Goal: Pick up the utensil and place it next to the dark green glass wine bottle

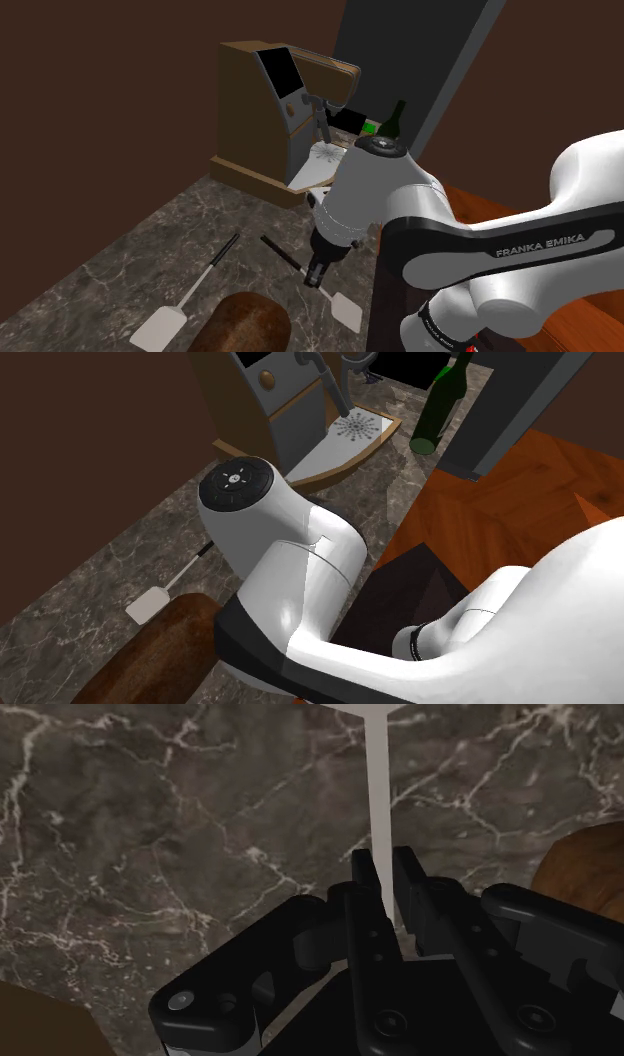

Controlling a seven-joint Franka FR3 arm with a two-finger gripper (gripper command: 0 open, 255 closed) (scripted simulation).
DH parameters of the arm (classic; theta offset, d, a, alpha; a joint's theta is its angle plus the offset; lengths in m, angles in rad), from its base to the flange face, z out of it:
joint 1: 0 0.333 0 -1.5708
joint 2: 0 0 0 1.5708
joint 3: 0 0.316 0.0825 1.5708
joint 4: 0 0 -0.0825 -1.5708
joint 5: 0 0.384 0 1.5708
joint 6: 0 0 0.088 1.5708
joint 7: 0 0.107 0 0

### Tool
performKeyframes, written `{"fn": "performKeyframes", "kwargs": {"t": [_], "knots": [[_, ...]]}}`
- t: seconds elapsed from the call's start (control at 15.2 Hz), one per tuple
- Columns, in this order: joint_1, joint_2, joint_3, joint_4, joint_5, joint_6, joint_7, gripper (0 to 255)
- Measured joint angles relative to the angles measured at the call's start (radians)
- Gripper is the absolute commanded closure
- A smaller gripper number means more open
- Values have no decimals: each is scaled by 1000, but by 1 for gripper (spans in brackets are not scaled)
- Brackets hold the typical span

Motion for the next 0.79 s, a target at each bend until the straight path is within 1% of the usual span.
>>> {"fn": "performKeyframes", "kwargs": {"t": [0.79], "knots": [[-2, -75, -47, 114, -23, -188, -4, 255]]}}
